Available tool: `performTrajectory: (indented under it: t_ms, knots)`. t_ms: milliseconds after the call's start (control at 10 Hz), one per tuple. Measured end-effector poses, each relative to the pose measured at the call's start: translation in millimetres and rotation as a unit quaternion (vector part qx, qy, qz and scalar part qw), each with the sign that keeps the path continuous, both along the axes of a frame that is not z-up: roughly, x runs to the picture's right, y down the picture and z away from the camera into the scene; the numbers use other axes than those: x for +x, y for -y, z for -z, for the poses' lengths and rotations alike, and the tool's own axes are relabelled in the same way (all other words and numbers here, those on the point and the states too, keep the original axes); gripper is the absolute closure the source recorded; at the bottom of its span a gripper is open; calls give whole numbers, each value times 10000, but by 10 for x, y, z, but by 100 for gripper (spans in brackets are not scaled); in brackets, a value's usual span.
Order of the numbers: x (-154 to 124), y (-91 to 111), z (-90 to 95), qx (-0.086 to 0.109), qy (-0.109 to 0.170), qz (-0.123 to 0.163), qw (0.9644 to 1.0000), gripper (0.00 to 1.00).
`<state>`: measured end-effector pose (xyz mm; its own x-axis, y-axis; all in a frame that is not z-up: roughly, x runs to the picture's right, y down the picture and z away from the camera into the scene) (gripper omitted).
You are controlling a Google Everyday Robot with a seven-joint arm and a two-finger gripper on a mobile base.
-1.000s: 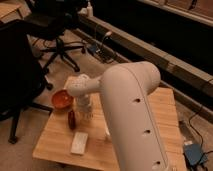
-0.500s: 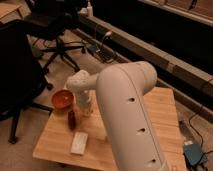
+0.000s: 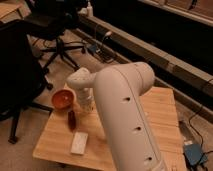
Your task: Push the eraser across the table
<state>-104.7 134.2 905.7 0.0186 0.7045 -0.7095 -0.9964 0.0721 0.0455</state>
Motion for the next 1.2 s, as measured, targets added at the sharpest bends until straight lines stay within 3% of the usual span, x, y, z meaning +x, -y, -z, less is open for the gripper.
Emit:
performTrajectory:
  t_ms: [500, 800, 1200]
  knots:
    - [-46, 233, -140, 103, 13, -105, 9999, 100]
    - [-249, 475, -47, 240, 386, -557, 9974, 100]
    - [-283, 704, -8, 420, 565, -736, 9948, 100]
